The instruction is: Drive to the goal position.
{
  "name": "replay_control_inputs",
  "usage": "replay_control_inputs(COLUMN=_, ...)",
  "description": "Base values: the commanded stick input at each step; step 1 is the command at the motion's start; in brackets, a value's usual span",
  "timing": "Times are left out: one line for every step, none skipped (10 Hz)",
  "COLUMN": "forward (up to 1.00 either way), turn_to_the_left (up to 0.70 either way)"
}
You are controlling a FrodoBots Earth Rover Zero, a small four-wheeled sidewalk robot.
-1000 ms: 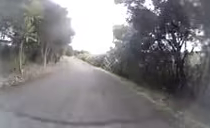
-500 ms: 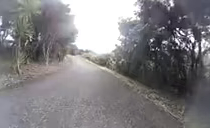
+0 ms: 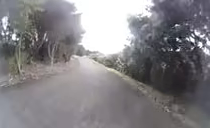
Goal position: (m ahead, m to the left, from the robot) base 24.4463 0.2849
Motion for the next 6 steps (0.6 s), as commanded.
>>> replay_control_inputs(forward=1.00, turn_to_the_left=0.17)
replay_control_inputs(forward=1.00, turn_to_the_left=0.01)
replay_control_inputs(forward=1.00, turn_to_the_left=0.03)
replay_control_inputs(forward=1.00, turn_to_the_left=0.05)
replay_control_inputs(forward=1.00, turn_to_the_left=0.07)
replay_control_inputs(forward=1.00, turn_to_the_left=0.06)
